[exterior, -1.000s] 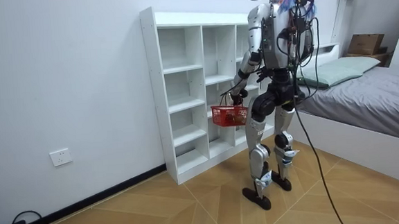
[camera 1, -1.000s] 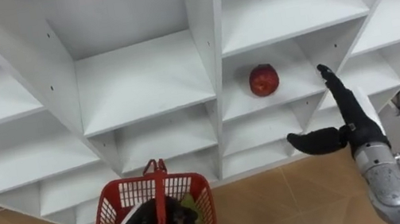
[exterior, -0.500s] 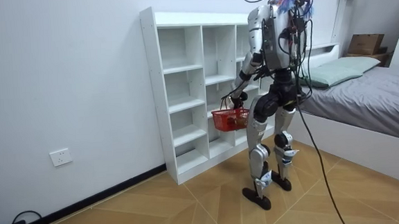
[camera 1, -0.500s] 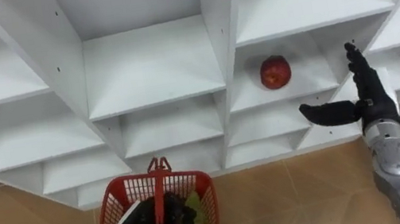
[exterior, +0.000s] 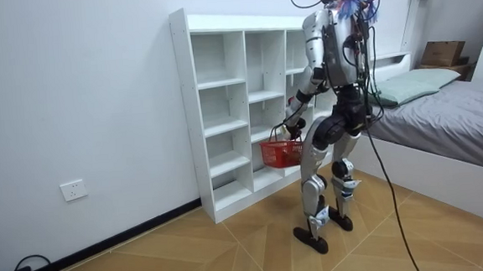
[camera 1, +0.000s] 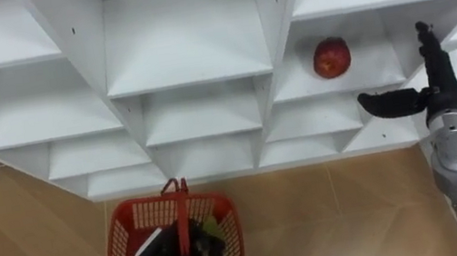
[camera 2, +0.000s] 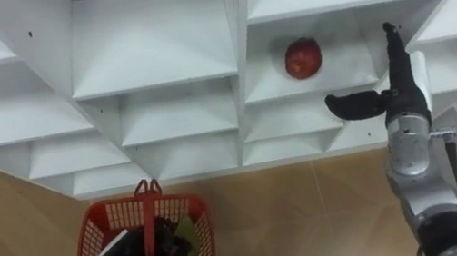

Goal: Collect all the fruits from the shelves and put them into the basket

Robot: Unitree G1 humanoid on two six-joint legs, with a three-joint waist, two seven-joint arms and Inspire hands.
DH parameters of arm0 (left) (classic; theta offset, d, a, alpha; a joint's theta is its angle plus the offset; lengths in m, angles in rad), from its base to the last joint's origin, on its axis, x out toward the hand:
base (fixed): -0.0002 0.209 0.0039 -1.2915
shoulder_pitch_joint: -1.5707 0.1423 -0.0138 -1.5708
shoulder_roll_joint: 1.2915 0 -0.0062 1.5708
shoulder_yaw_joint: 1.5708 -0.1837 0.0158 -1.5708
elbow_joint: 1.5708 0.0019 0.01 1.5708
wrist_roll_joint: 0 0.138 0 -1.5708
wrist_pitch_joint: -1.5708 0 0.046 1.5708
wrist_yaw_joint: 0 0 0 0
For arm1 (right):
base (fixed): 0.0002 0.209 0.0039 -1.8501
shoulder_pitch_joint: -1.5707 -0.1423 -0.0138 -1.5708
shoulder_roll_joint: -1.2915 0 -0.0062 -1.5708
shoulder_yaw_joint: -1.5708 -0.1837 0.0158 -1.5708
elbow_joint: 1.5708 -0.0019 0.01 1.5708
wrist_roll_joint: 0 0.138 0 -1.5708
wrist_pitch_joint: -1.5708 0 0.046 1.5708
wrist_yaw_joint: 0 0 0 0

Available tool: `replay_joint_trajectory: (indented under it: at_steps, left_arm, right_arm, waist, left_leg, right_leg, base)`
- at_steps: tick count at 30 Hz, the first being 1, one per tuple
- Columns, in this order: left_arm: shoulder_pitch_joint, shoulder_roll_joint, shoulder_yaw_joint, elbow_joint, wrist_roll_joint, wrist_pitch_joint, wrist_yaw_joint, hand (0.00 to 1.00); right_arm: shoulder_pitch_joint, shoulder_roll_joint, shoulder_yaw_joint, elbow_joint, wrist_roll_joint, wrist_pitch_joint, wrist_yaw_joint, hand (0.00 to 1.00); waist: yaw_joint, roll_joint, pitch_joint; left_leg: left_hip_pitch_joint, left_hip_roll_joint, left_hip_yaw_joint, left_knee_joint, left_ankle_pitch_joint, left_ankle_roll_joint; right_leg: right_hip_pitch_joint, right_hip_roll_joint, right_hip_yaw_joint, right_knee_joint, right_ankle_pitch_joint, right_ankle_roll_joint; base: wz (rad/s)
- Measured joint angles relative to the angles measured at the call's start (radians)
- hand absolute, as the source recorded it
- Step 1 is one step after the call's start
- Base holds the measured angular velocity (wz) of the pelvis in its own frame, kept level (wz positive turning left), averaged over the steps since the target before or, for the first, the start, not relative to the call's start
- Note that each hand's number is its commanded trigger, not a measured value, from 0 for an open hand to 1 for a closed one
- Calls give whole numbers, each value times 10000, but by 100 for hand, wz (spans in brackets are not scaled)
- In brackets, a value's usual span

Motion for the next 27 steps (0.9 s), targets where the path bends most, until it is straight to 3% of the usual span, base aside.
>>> replay_joint_trajectory:
  at_steps: [10, 14, 27]
  left_arm:
    - [-319, -6, -415, 57, 15, 203, -1, 100]
    - [-610, -13, -703, 58, -2, 204, -2, 100]
    - [-770, -167, -716, 58, 2, 224, 89, 100]
  right_arm:
    - [-392, -150, 11, 187, -89, 76, -208, 0]
    - [-669, -171, 14, 195, -92, 75, -376, 0]
    - [-1134, -186, 14, -92, -725, 75, -548, 0]
  waist:
    - [254, 81, 52]
    - [339, 197, 120]
    - [556, 285, 95]
  left_leg:
    - [-923, 49, -267, 556, -32, -33]
    - [-1212, 36, -339, 776, -51, -33]
    - [-1431, 22, -269, 815, -63, -46]
  right_leg:
    - [-789, 0, -86, 461, 19, -103]
    - [-1051, -55, -149, 692, -16, -136]
    - [-1372, -119, -151, 903, -79, -175]
  base:
    - [5]
    - [3]
    - [0]
